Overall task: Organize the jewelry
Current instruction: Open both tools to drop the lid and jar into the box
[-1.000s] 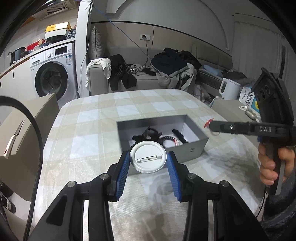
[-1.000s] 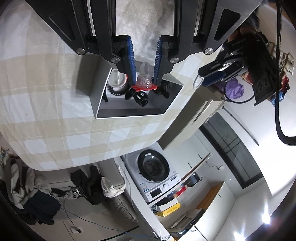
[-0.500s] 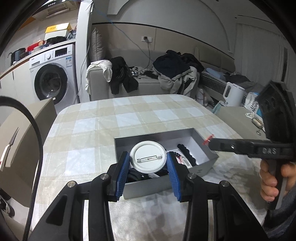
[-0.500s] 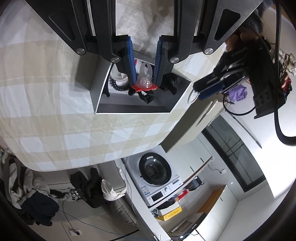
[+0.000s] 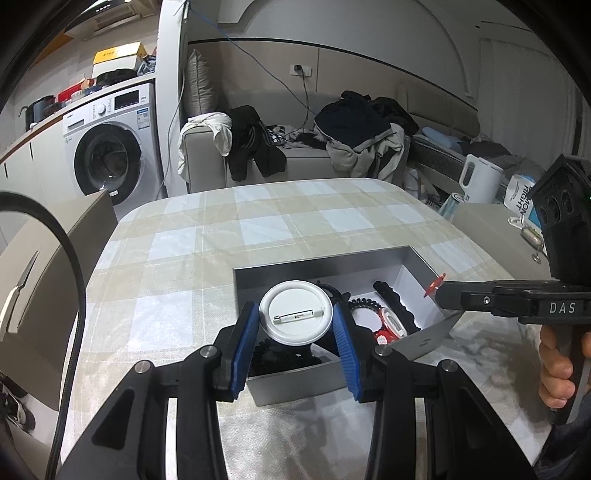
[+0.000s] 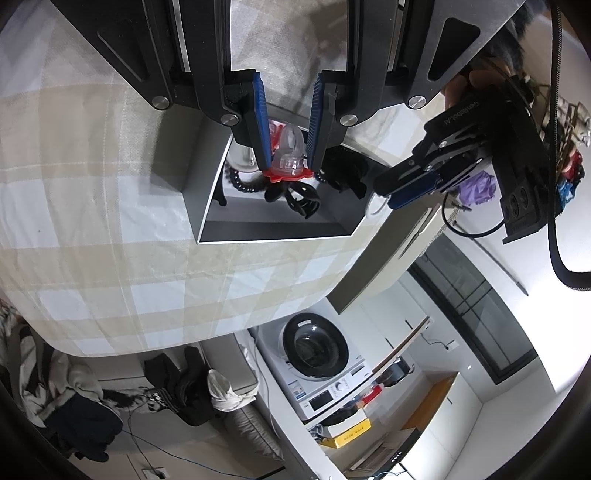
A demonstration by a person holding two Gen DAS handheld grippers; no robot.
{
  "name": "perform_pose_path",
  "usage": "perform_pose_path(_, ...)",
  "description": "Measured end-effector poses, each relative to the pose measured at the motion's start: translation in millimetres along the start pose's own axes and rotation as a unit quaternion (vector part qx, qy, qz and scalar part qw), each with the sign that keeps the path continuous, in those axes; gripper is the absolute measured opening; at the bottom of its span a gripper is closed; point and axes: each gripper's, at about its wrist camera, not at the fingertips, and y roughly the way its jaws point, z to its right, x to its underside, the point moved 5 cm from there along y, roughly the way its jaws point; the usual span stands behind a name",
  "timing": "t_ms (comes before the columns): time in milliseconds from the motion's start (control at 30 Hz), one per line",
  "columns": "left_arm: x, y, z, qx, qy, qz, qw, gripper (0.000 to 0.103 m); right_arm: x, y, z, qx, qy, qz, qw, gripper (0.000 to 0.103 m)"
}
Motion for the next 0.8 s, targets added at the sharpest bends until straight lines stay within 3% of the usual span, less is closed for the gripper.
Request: perform_pose_path(800,3,16,15,0.008,0.022,-0.032,0.9992,0.035,1,3,7,0.005,0.008,-0.01,1.0,0.02)
